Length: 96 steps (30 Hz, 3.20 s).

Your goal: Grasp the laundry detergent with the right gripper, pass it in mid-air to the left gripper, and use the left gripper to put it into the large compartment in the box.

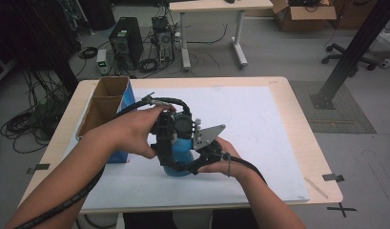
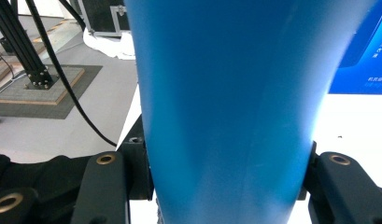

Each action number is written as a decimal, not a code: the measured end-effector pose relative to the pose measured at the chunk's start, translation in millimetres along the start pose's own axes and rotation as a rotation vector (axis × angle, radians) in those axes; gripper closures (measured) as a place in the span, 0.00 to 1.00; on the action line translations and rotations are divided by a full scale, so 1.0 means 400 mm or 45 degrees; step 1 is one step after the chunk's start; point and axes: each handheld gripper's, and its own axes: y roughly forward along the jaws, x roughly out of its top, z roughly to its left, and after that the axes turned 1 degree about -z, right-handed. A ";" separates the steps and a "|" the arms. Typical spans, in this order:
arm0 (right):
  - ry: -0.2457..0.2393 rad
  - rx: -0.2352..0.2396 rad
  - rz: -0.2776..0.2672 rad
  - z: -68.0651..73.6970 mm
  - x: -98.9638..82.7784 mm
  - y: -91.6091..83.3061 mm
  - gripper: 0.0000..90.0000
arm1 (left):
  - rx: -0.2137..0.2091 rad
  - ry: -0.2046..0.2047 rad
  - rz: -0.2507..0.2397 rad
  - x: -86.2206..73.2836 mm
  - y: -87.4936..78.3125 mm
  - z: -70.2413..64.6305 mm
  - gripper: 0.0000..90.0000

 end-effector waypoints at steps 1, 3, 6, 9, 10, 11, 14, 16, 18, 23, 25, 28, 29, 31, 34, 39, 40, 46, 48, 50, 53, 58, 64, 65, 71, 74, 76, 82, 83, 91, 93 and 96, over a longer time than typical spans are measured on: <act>-0.001 0.000 0.001 0.001 0.001 0.001 0.49 | 0.000 0.000 0.000 0.000 0.000 0.000 0.11; -0.001 0.002 -0.001 0.001 0.001 0.002 0.49 | 0.001 0.002 0.000 0.000 -0.001 0.000 0.14; -0.002 0.005 0.006 0.002 0.001 0.004 0.49 | 0.010 0.003 0.003 -0.001 0.001 -0.002 0.15; -0.004 0.002 0.007 0.002 0.001 0.004 0.49 | 0.013 -0.001 -0.002 -0.004 0.003 -0.003 0.17; -0.006 0.002 0.008 0.002 0.001 0.004 0.49 | 0.010 -0.001 0.002 -0.004 0.003 -0.004 0.17; -0.008 0.000 0.008 0.002 0.002 0.004 0.49 | 0.011 -0.002 0.001 -0.005 0.004 -0.004 0.18; 0.010 0.004 0.002 0.004 0.003 0.003 0.49 | 0.014 -0.008 -0.005 -0.004 0.005 -0.005 0.18; -0.002 -0.005 0.006 0.002 0.003 0.003 0.49 | 0.017 -0.004 -0.007 -0.003 0.006 -0.007 0.19; 0.000 -0.004 0.003 0.002 0.003 0.003 0.49 | 0.024 0.004 -0.007 -0.002 0.006 -0.008 0.20; -0.002 -0.004 0.003 0.003 0.005 0.003 0.49 | 0.025 0.004 -0.007 -0.001 0.003 -0.010 0.24; 0.001 -0.004 0.000 0.004 0.005 0.002 0.49 | 0.031 0.004 -0.003 -0.001 0.002 -0.011 0.26; -0.002 -0.006 0.001 0.003 0.006 0.001 0.49 | 0.043 0.006 0.003 0.001 0.002 -0.012 0.28; -0.003 -0.006 0.001 0.004 0.006 0.001 0.49 | 0.048 0.006 0.005 0.001 0.002 -0.013 0.29; -0.003 -0.007 -0.001 0.004 0.006 0.001 0.49 | 0.051 0.004 0.004 0.001 0.003 -0.013 0.30; -0.002 -0.006 -0.004 0.004 0.007 0.001 0.49 | 0.057 0.007 0.017 0.002 0.004 -0.013 0.30; -0.005 -0.007 -0.005 0.005 0.008 0.001 0.49 | 0.071 0.018 0.027 0.005 0.005 -0.013 0.34; -0.006 -0.006 -0.006 0.005 0.008 0.001 0.49 | 0.073 0.016 0.027 0.005 0.005 -0.013 0.34; -0.010 -0.005 -0.009 0.006 0.009 0.001 0.49 | 0.089 0.013 0.026 0.005 0.003 -0.014 0.39; -0.017 -0.011 -0.007 0.005 0.009 0.002 0.49 | 0.097 0.023 0.033 0.006 0.002 -0.014 0.40; 0.001 -0.010 -0.016 0.007 0.010 0.000 0.49 | 0.106 0.032 0.028 0.005 0.001 -0.015 0.39; 0.001 -0.015 -0.015 0.006 0.013 0.000 0.49 | 0.110 0.029 0.043 0.005 0.001 -0.014 0.40; -0.006 -0.025 0.001 0.004 0.010 0.005 0.49 | 0.112 0.008 0.064 0.007 0.011 -0.014 0.40; -0.016 -0.031 0.006 0.006 0.009 0.006 0.49 | 0.103 -0.001 0.066 0.004 0.008 -0.012 0.41; -0.019 -0.033 0.004 0.006 0.010 0.005 0.49 | 0.101 -0.002 0.067 0.004 0.004 -0.012 0.42; -0.031 -0.042 -0.021 0.003 0.020 -0.006 0.49 | 0.113 -0.012 0.057 0.007 -0.015 -0.010 0.42; -0.034 -0.044 -0.025 0.005 0.023 -0.008 0.48 | 0.113 -0.017 0.070 0.013 -0.019 -0.012 0.42; -0.033 -0.047 -0.039 0.006 0.022 -0.008 0.48 | 0.116 -0.016 0.066 0.016 -0.021 -0.013 0.42; 0.011 -0.054 -0.060 0.004 0.015 -0.006 0.31 | 0.134 -0.027 0.083 0.017 -0.031 -0.008 0.42; 0.017 -0.064 -0.059 0.004 0.013 -0.006 0.30 | 0.133 -0.028 0.088 0.017 -0.034 -0.006 0.42; 0.052 -0.111 -0.123 0.002 0.013 -0.021 0.15 | 0.136 -0.033 0.096 0.018 -0.043 -0.001 0.42; 0.066 -0.110 -0.150 0.003 0.015 -0.023 0.10 | 0.129 -0.037 0.100 0.020 -0.044 -0.002 0.42; 0.072 -0.093 -0.170 0.005 0.014 -0.025 0.04 | 0.126 -0.034 0.107 0.022 -0.045 -0.001 0.42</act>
